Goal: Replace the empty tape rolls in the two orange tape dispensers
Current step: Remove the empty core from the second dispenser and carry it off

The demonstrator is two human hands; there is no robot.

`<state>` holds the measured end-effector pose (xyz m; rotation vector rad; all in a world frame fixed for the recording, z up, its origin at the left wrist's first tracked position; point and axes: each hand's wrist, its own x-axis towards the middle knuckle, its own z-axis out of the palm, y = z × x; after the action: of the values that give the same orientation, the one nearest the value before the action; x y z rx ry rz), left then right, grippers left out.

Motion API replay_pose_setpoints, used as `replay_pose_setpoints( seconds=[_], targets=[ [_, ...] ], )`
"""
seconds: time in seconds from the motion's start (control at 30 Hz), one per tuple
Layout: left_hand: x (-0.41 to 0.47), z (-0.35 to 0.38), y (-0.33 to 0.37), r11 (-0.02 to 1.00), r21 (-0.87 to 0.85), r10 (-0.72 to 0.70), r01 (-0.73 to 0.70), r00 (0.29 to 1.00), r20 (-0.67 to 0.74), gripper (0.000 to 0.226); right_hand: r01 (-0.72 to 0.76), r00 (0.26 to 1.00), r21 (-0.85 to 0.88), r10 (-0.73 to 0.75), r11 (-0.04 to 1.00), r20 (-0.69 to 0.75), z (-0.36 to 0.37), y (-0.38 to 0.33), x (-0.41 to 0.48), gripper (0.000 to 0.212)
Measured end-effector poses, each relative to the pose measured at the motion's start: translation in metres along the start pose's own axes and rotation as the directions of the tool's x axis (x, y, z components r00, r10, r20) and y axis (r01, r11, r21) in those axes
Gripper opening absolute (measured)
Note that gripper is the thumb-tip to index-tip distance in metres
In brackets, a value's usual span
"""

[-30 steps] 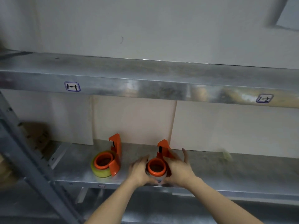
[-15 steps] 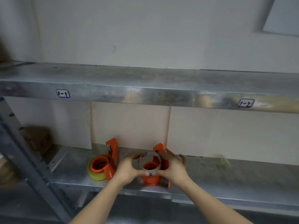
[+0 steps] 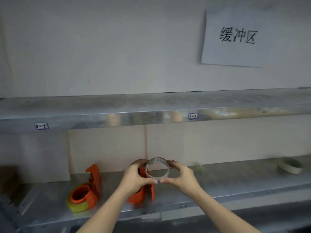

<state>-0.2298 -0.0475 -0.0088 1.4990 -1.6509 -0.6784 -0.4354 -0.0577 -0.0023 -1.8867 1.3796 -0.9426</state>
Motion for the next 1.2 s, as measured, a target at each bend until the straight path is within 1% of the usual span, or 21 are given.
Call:
replay_pose_setpoints(
  seconds=[0.2, 0.4, 0.57, 0.77, 0.9, 1.0, 1.07, 1.13, 1.2],
  targets=[
    [0.018, 0.076, 0.041, 0.998, -0.013, 0.069, -0.068, 0.99, 0.119, 0.079, -0.079, 0.994, 0.051, 0.083, 0.996, -0.075, -0.068, 0.048, -0.031, 0.072],
    [0.037, 0.201, 0.104, 0.991, -0.099, 0.112, -0.09, 0.963, 0.245, 0.076, -0.152, 0.98, 0.054, 0.158, 0.987, -0.123, -0.171, 0.122, -0.061, 0.068],
    [0.047, 0.324, 0.165, 0.985, -0.153, 0.118, -0.08, 0.958, 0.261, 0.078, -0.189, 0.971, 0.047, 0.194, 0.981, -0.142, -0.273, 0.196, -0.077, 0.069],
    [0.073, 0.431, 0.231, 0.987, -0.15, 0.089, -0.048, 0.957, 0.276, 0.081, -0.211, 0.965, 0.067, 0.219, 0.975, -0.146, -0.376, 0.268, -0.077, 0.065],
    [0.095, 0.49, 0.259, 0.991, -0.134, 0.067, -0.029, 0.953, 0.296, 0.081, -0.235, 0.962, 0.048, 0.239, 0.971, -0.135, -0.43, 0.311, -0.066, 0.07],
    [0.118, 0.539, 0.278, 0.993, -0.108, 0.071, -0.037, 0.941, 0.33, 0.082, -0.282, 0.949, 0.036, 0.285, 0.959, -0.138, -0.469, 0.349, -0.057, 0.076],
    [0.137, 0.574, 0.291, 0.994, -0.088, 0.092, -0.065, 0.927, 0.365, 0.081, -0.311, 0.938, 0.027, 0.312, 0.95, -0.149, -0.496, 0.376, -0.05, 0.077],
    [0.159, 0.607, 0.306, 0.991, -0.053, 0.132, -0.121, 0.91, 0.393, 0.073, -0.333, 0.927, 0.021, 0.331, 0.943, -0.175, -0.522, 0.403, -0.041, 0.076],
    [0.181, 0.634, 0.322, 0.98, 0.046, 0.158, -0.192, 0.901, 0.405, 0.075, -0.351, 0.916, 0.021, 0.348, 0.936, -0.201, -0.546, 0.425, -0.032, 0.076]
  ],
)
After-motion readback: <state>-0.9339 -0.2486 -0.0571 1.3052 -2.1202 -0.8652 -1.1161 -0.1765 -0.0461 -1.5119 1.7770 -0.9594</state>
